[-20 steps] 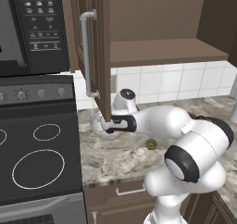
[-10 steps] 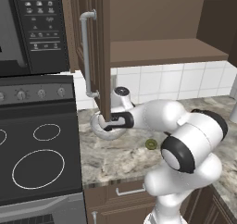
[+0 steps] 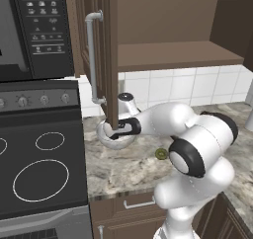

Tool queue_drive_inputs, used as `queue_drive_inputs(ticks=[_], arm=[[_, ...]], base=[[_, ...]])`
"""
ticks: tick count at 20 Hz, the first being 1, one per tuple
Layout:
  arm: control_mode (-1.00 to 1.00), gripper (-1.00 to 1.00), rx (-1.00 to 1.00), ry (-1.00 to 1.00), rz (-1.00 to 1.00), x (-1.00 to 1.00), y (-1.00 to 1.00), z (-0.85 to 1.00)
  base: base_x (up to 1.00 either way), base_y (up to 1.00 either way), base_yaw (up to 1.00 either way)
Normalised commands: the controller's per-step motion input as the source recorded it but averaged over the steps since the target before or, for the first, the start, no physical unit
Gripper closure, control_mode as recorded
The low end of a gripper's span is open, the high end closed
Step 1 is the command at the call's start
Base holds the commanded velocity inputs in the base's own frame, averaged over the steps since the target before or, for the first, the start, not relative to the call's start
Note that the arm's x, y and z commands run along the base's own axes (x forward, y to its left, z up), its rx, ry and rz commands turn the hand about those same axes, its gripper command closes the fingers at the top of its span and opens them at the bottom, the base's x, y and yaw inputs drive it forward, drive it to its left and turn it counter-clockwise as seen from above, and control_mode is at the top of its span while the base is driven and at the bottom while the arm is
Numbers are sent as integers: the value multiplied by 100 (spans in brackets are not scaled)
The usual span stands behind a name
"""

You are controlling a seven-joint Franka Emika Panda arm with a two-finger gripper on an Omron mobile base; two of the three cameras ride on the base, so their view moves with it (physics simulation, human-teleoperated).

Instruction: Pick both bowls and place them on the counter. Then place the kiwi in one bowl and place the sugar cube in the other bowl.

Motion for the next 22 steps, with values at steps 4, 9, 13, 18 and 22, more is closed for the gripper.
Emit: queue_drive_inputs(ticks=[4, 9, 13, 18, 22], arm=[[-100, 100, -2, 1, 1, 0, 0, -14], [-100, 100, -1, 0, 0, 0, 0, -9], [-100, 100, 0, 0, 0, 0, 0, -7], [-100, 100, 0, 0, 0, 3, 0, -7], [-100, 100, 0, 0, 0, 9, 0, -5]], base=[[0, 0, 0], [0, 0, 0], [0, 0, 0], [0, 0, 0], [0, 0, 0]])
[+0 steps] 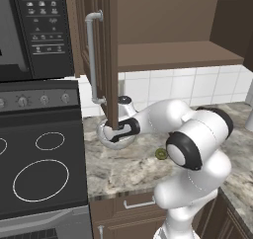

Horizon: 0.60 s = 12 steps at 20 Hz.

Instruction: Pick both bowls and place them on the counter. Then place the kiwi in one bowl and place the sugar cube in the other bowl.

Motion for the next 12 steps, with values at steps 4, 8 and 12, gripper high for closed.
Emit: queue_drive_inputs(ticks=[4, 8, 12], arm=[[-100, 100, 0, 0, 0, 14, 0, -3], [-100, 100, 0, 0, 0, 12, 0, -5], [-100, 100, 0, 0, 0, 12, 0, -8]], base=[[0, 0, 0], [0, 0, 0], [0, 0, 0]])
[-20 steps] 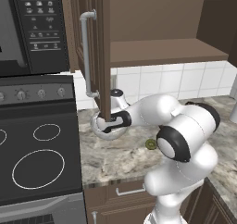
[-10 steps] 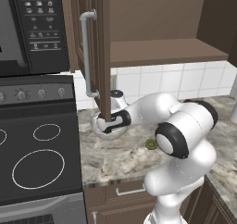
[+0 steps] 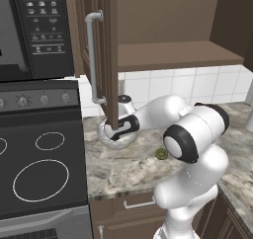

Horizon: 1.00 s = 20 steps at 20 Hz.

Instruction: Pick both bowls and place them on the counter. Then place the kiwi in one bowl and place the sugar cube in the other bowl.

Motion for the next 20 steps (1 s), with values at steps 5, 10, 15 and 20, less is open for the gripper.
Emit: queue_drive_inputs(ticks=[5, 10, 15, 20], arm=[[-100, 100, 0, 0, 0, 1, 0, -9], [-100, -100, 0, 0, 0, 0, 0, -9], [-100, -100, 0, 0, 0, 0, 0, -5], [-100, -100, 0, 0, 0, 0, 0, 0]], base=[[0, 0, 0], [0, 0, 0], [0, 0, 0], [0, 0, 0]])
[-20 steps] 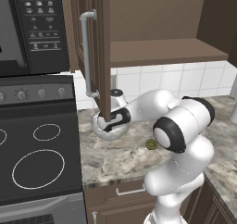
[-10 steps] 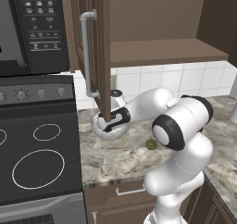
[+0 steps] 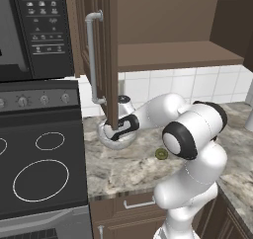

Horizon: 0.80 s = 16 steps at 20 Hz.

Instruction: Pick both bowls and place them on the counter. Then place the kiwi in one bowl and place the sugar cube in the other bowl.

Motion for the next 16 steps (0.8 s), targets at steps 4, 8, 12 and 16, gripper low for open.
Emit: queue_drive_inputs(ticks=[4, 8, 12, 16], arm=[[-100, -100, 0, 0, 0, 0, 0, 1], [-100, -100, 0, 0, 0, -1, 0, 18], [-100, -100, 0, 0, 0, -2, -1, 32], [-100, -100, 0, 0, 0, -4, -2, 31]], base=[[0, 0, 0], [0, 0, 0], [0, 0, 0], [0, 0, 0]])
